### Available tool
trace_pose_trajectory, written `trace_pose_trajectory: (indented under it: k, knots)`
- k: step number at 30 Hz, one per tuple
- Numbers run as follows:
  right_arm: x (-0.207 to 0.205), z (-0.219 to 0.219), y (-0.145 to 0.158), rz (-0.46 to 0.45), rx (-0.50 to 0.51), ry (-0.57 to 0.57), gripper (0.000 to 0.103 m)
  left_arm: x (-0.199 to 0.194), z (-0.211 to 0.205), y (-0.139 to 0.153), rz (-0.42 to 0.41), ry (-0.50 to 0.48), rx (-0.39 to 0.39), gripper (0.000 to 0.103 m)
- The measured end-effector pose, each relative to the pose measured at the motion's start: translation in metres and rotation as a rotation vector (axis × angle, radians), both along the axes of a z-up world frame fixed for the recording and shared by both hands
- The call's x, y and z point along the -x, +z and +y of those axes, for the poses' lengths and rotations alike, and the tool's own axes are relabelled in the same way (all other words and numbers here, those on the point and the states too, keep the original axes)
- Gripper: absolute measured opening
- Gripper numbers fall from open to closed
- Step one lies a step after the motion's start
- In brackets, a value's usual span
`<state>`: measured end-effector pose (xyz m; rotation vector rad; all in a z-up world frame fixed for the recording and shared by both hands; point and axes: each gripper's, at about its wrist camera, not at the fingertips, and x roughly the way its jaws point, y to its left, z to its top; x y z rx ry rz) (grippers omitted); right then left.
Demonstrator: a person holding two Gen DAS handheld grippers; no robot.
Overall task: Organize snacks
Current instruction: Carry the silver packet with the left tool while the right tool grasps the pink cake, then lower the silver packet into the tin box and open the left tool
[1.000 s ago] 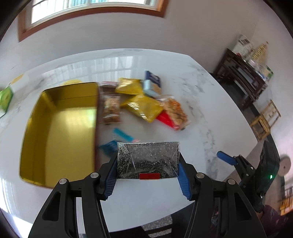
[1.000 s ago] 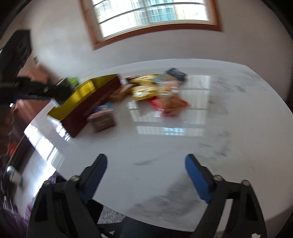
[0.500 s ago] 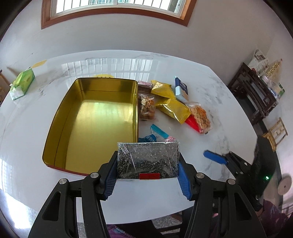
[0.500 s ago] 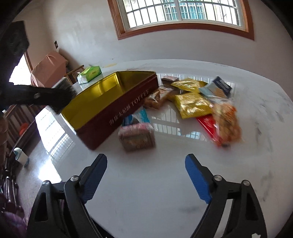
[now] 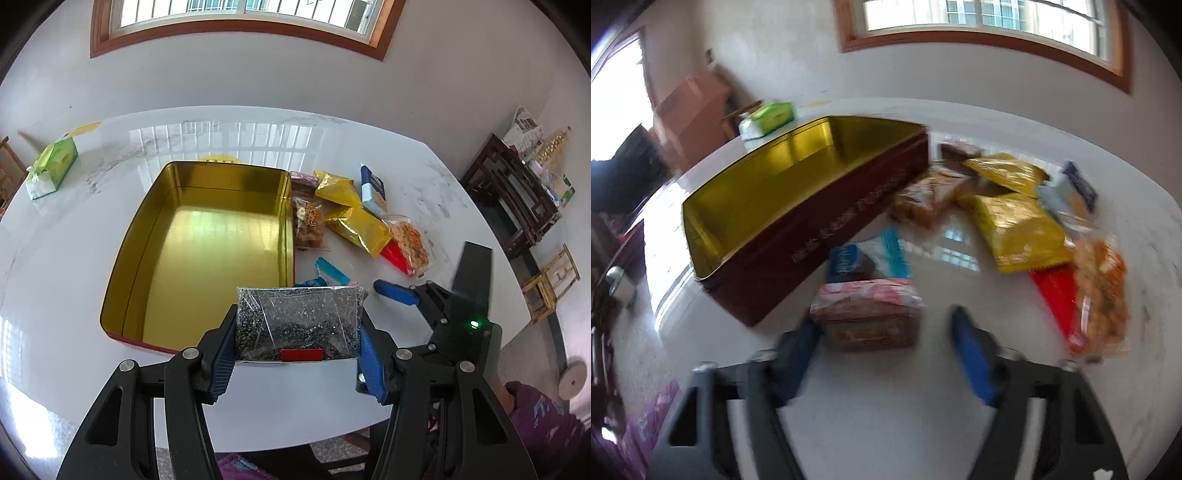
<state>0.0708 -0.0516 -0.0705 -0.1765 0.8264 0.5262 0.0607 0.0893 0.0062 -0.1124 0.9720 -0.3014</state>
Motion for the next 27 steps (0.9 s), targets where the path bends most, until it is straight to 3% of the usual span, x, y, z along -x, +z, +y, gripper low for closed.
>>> trace_pose_trajectory:
  k: [4, 7, 15, 18, 20, 27]
  knots:
    - [0.009, -0.012, 0.001, -0.004, -0.010, -0.025, 0.044, -0.002, 0.003, -0.003, 0.008, 0.011, 0.006, 0.058]
    - [0.022, -0.047, 0.007, -0.028, -0.052, -0.106, 0.044, -0.005, 0.006, -0.005, 0.015, 0.026, 0.005, 0.058]
    - [0.014, -0.199, 0.023, -0.106, -0.045, -0.569, 0.044, -0.018, 0.015, -0.010, 0.007, 0.056, -0.009, 0.058]
    - [0.002, -0.238, 0.020, -0.092, -0.038, -0.687, 0.044, -0.026, 0.018, -0.013, -0.009, 0.061, -0.021, 0.058]
    - [-0.004, -0.261, 0.017, -0.033, -0.086, -0.747, 0.044, -0.035, 0.018, -0.017, -0.007, 0.066, -0.038, 0.058]
    - [-0.008, -0.281, 0.010, 0.019, -0.090, -0.806, 0.044, -0.067, 0.021, -0.032, -0.015, 0.065, -0.070, 0.058]
